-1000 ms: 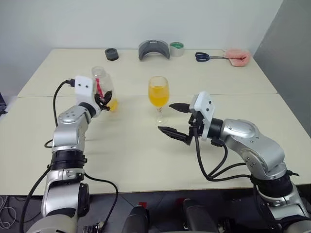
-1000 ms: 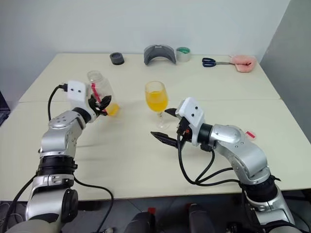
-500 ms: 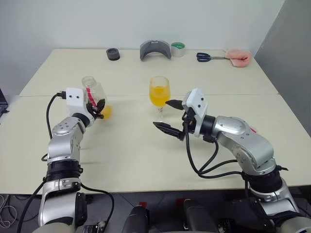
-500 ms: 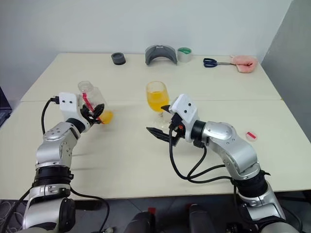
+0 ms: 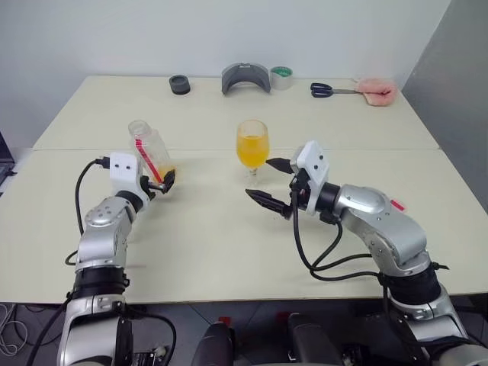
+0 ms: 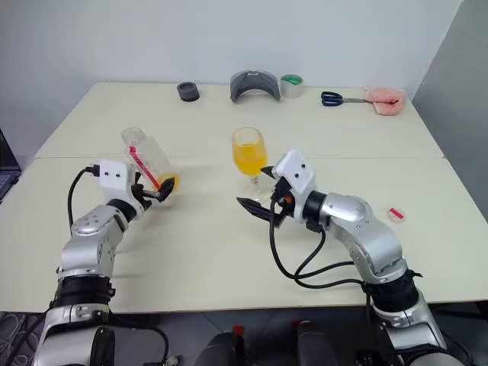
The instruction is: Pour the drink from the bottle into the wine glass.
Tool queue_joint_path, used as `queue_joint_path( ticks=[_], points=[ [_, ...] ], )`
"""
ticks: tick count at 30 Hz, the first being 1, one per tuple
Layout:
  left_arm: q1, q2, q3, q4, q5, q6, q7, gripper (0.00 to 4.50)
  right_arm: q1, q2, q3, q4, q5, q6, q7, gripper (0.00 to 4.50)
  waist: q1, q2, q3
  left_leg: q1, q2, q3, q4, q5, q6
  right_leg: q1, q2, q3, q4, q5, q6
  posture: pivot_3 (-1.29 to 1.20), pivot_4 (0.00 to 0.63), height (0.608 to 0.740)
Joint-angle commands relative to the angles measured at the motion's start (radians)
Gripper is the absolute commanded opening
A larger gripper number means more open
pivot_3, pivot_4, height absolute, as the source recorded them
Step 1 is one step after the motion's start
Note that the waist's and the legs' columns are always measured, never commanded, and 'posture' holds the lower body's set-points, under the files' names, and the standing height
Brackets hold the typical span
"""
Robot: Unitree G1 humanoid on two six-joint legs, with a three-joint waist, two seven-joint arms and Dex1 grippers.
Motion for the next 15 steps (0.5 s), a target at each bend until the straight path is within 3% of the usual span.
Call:
queue_joint_path(
  ticks=[1,7,11,15],
  points=[
    [0.054,-0.005,0.017,-0.1,0.002,-0.044,0.015,4.49,0.059,0.005,-0.051,-0.014,-0.027,-0.096,-0.024,4.5,0.002,0.0,0.0,0.0,0.0,0.0,0.0,0.0,0.0,0.0,0.0,0.0,0.0,0.0,0.0,0.0,0.15,0.74],
    [0.185,-0.041,0.043,-0.276,0.005,-0.03,0.098,4.49,0.195,0.015,-0.124,-0.008,-0.055,-0.228,-0.06,4.5,0.008,0.0,0.0,0.0,0.001,0.0,0.0,0.0,0.0,0.001,-0.001,0.0,-0.001,0.0,0.0,0.0,0.15,0.74],
    [0.274,-0.075,0.06,-0.405,-0.039,-0.016,0.096,4.49,0.255,0.103,-0.23,0.006,-0.009,-0.231,-0.161,4.5,0.008,0.0,0.0,0.0,0.002,0.001,-0.001,0.0,0.0,0.001,-0.001,0.001,-0.001,0.0,0.0,0.0,0.15,0.74],
    [0.341,-0.097,0.075,-0.497,-0.069,0.0,0.101,4.49,0.3,0.162,-0.241,0.013,-0.077,-0.332,-0.235,4.5,0.008,0.0,0.0,0.001,0.002,0.001,-0.001,0.0,0.0,0.001,0.0,0.001,-0.001,0.0,0.0,0.0,0.15,0.74]
  ],
)
